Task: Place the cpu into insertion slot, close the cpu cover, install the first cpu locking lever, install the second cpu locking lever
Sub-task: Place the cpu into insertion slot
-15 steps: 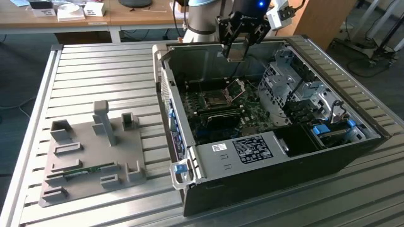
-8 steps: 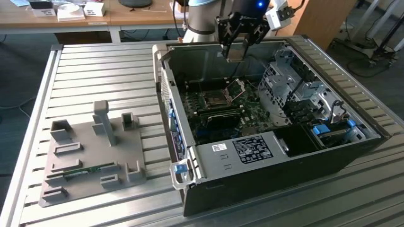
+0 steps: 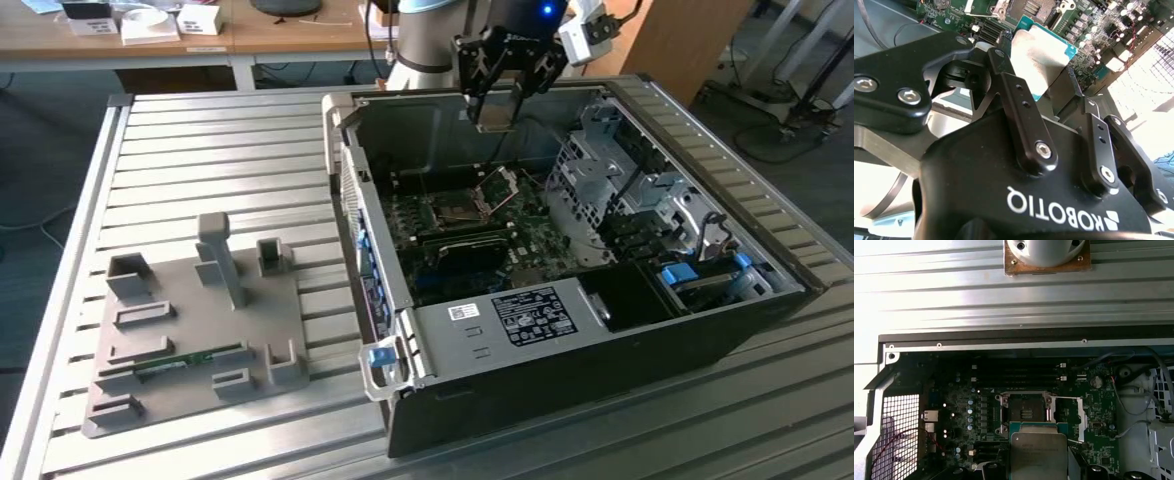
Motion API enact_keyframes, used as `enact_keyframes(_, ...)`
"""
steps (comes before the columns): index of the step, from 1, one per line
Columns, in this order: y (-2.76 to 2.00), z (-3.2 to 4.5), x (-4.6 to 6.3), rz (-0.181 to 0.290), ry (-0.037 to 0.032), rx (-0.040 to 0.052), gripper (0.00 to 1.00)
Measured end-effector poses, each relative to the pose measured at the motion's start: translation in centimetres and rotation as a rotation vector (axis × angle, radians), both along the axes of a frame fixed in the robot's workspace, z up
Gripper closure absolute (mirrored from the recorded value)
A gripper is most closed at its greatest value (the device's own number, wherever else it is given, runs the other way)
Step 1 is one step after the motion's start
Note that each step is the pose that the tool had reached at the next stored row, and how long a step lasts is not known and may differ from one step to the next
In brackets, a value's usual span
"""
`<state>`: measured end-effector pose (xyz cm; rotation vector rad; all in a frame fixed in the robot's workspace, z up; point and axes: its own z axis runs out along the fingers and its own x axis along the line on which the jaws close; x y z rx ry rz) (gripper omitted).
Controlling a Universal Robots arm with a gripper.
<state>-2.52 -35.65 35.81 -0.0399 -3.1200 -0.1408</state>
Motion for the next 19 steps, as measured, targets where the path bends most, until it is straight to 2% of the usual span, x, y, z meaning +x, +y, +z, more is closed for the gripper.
enact_keyframes(8,0.00,-0.24,-0.30,0.001,0.0000,0.0039,0.46)
enact_keyframes(12,0.00,-0.47,-0.37,0.007,-0.0001,0.0090,0.46)
enact_keyframes(19,0.00,-0.95,-0.44,0.016,0.0000,0.0126,0.46)
